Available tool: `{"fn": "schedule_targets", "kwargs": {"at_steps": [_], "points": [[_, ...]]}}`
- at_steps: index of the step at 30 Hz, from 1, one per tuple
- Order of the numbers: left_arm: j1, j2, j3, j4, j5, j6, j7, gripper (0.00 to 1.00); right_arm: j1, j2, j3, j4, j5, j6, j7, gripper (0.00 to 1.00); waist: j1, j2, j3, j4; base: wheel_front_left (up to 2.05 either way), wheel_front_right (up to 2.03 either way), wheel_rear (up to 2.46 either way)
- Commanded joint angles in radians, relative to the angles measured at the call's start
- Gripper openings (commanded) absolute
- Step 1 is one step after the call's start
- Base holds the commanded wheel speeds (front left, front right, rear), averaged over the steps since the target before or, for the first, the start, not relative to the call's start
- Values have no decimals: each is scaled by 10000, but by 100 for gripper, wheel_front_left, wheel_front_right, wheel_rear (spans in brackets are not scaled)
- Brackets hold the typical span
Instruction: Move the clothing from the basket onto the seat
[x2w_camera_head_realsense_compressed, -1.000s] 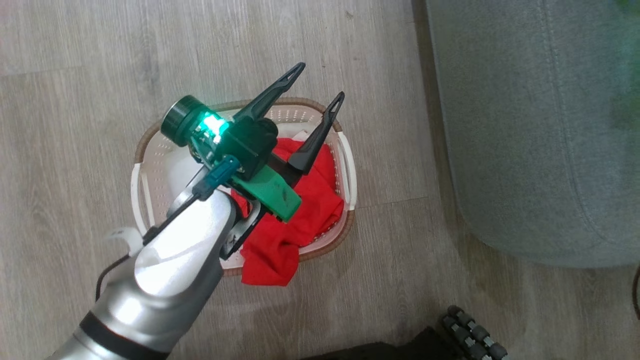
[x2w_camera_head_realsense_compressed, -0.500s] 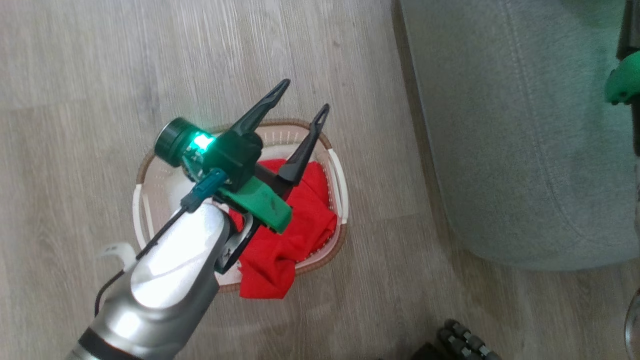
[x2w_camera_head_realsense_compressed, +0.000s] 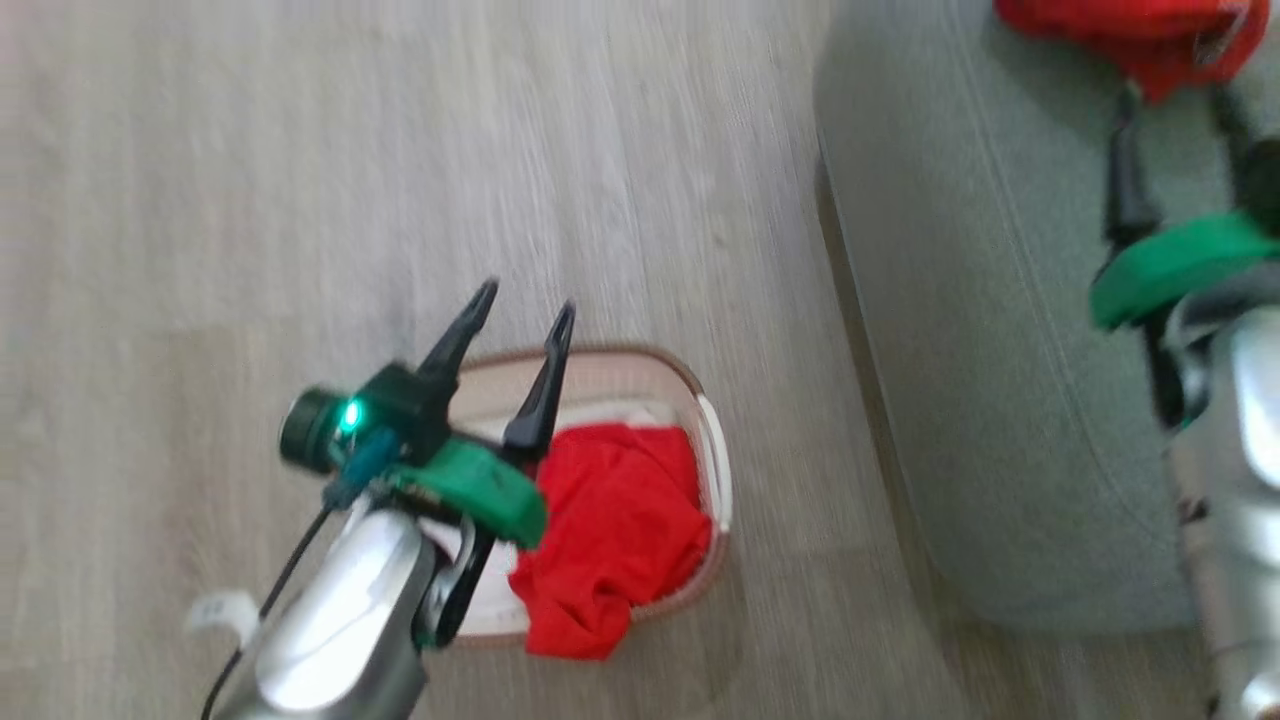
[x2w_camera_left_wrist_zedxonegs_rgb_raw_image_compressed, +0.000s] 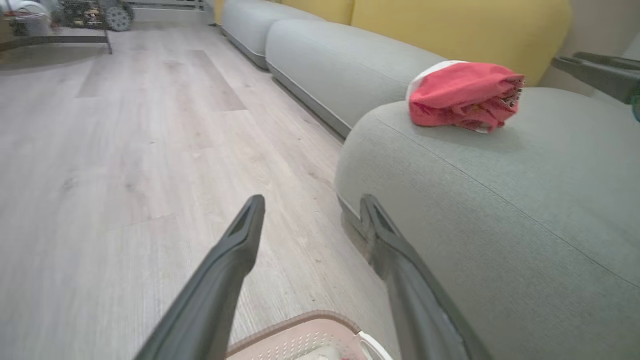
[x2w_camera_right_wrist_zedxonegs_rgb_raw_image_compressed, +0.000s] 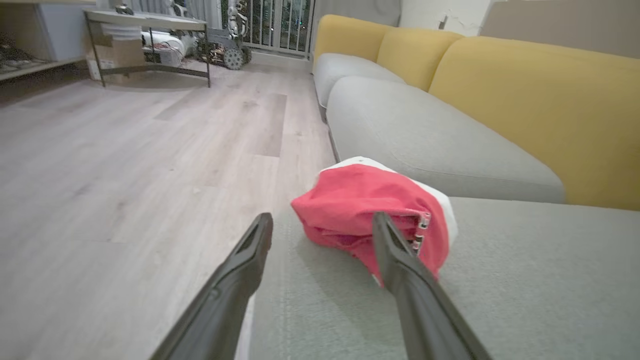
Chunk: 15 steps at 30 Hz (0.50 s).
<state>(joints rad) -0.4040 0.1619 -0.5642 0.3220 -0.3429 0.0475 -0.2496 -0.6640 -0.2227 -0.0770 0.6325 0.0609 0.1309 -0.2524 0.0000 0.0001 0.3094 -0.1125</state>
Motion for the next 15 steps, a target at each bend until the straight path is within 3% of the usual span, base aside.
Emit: {"fn": "schedule_targets", "kwargs": {"at_steps": [1, 8, 15], "points": [[139, 90, 460, -343, -48, 89, -116, 100, 193, 97, 237, -400, 95, -2, -93, 100, 0, -1, -887, 451, 0, 0, 0], [1670, 163, 1277, -632, -134, 437, -120, 100, 1286, 735, 878, -745, 371, -2, -93, 100, 0, -1, -2085, 804, 0, 0, 0], [3070, 133, 2345, -1191, -169, 858, -121, 100, 2452, 1327, 799, -1505, 367, -2, -93, 100, 0, -1, -2849, 936, 0, 0, 0]]}}
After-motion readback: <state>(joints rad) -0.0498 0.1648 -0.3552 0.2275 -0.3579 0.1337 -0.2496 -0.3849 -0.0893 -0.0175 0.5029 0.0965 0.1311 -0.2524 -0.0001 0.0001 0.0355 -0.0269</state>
